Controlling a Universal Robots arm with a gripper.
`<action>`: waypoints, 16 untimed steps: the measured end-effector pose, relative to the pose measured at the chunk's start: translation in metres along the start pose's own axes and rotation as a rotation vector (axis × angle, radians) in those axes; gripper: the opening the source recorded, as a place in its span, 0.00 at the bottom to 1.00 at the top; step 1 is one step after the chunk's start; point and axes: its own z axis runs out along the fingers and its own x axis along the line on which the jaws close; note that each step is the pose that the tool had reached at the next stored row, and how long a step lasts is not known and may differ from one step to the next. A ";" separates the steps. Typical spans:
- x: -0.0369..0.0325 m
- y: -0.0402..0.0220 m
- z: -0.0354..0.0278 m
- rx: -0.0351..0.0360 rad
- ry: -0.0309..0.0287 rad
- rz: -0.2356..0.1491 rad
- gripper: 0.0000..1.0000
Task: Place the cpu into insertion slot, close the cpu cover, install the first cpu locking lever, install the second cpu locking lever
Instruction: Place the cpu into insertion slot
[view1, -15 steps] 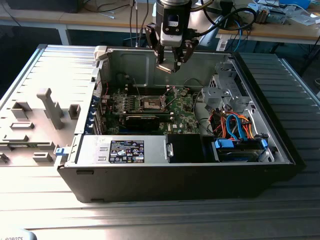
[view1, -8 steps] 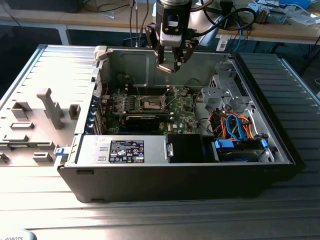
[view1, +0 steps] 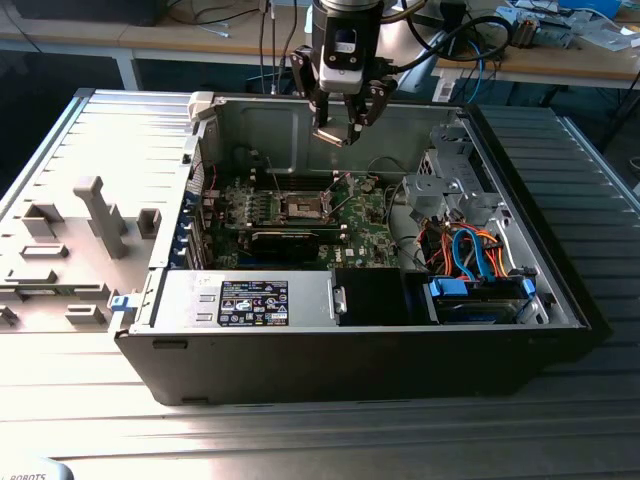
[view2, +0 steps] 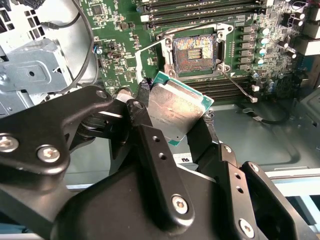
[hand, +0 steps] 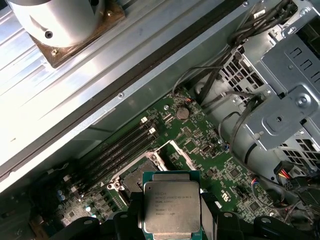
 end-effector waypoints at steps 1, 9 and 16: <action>0.0000 0.0000 0.0000 0.0000 -0.0001 0.001 0.55; 0.0000 0.0000 0.0000 -0.0002 -0.0010 0.012 0.55; 0.0000 0.0000 0.0000 -0.0004 -0.0019 0.022 0.55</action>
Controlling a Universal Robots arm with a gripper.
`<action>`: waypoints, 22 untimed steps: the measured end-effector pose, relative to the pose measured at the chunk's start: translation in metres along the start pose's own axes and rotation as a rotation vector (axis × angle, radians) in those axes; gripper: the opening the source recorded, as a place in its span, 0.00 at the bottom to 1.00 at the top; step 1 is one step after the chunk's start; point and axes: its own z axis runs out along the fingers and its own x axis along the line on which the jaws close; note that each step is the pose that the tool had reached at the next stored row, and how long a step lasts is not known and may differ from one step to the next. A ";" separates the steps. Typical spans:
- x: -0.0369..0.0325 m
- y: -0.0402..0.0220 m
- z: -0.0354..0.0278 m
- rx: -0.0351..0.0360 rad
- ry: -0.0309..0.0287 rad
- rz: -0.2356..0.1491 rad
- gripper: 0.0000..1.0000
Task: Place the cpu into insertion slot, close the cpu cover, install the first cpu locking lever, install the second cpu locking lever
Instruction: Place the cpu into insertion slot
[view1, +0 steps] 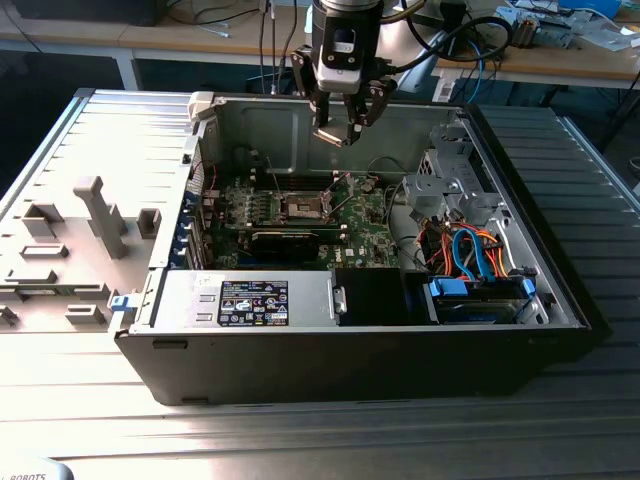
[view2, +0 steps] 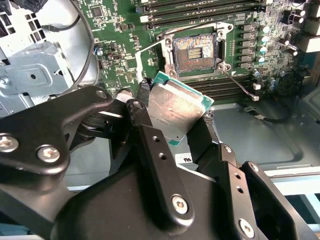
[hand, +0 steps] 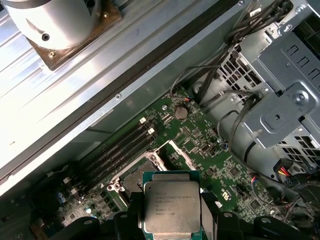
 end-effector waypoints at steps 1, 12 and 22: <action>0.0000 0.0000 0.0000 0.0000 -0.0001 0.001 0.55; 0.0000 0.0000 0.0000 -0.0003 -0.0012 0.014 0.55; 0.0000 0.0000 0.0000 -0.0005 -0.0023 0.025 0.55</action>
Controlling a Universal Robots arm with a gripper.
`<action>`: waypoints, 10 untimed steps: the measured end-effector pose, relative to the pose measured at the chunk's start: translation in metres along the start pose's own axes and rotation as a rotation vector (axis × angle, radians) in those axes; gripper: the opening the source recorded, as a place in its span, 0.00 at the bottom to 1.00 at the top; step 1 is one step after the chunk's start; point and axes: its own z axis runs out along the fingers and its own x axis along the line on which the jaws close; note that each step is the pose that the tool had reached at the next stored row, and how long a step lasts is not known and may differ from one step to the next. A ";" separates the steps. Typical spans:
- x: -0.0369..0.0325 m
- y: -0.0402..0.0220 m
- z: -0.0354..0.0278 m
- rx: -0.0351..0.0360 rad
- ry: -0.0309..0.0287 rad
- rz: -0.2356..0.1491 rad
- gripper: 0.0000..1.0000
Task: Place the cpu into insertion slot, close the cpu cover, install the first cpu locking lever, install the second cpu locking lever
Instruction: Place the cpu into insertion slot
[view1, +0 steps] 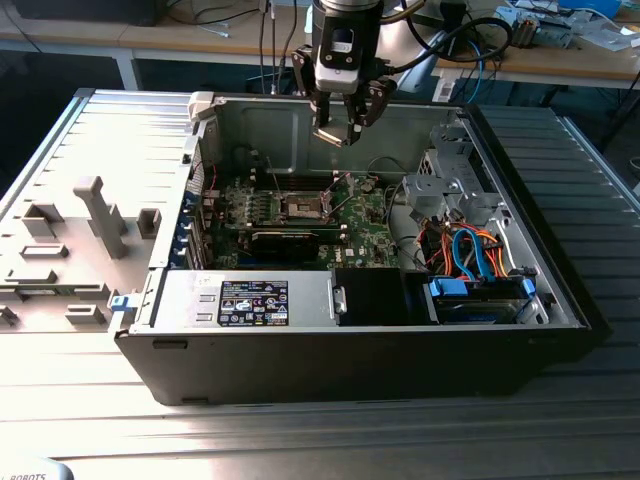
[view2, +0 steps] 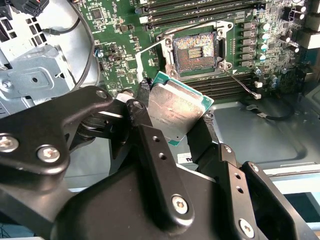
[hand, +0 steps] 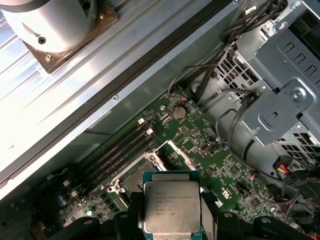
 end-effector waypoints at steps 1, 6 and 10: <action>0.0000 0.0000 0.0000 0.0000 -0.0001 0.001 0.55; 0.0000 0.0000 0.0000 -0.0002 -0.0007 0.009 0.55; 0.0000 0.0000 0.0000 -0.0003 -0.0011 0.013 0.55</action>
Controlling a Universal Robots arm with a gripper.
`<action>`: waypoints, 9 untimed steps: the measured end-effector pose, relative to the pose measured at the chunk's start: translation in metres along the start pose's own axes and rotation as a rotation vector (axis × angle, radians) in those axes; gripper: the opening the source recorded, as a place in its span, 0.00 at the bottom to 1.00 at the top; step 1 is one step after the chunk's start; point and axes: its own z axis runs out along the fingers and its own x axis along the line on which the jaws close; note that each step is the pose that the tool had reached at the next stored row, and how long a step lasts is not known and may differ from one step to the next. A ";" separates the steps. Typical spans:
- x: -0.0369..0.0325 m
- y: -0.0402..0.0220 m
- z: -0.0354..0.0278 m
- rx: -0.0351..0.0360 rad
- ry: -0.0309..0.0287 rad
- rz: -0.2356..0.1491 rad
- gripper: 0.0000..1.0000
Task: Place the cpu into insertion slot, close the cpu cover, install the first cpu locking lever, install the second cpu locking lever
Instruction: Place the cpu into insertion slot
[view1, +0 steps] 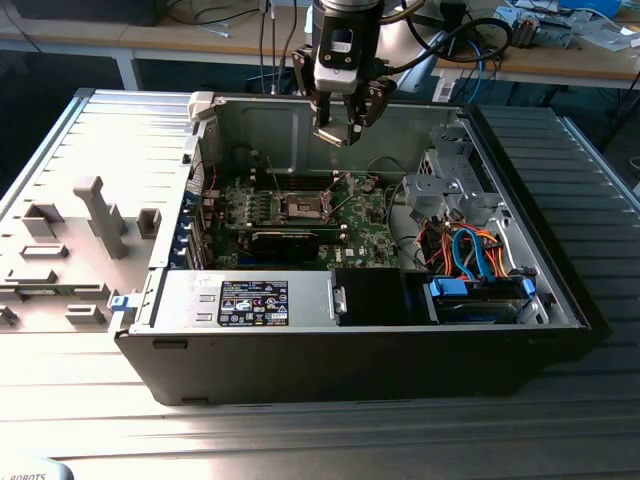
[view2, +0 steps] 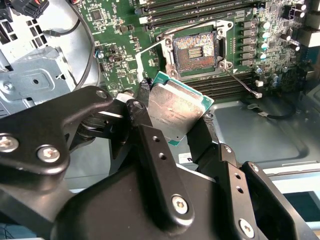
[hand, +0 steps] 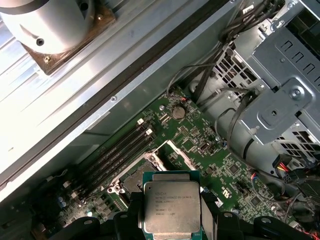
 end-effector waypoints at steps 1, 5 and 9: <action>0.0000 0.0000 0.0000 0.0000 0.0000 0.001 0.55; 0.0000 0.0000 0.0000 -0.0002 -0.0004 0.005 0.55; 0.0000 0.0000 0.0000 -0.0002 -0.0009 0.011 0.55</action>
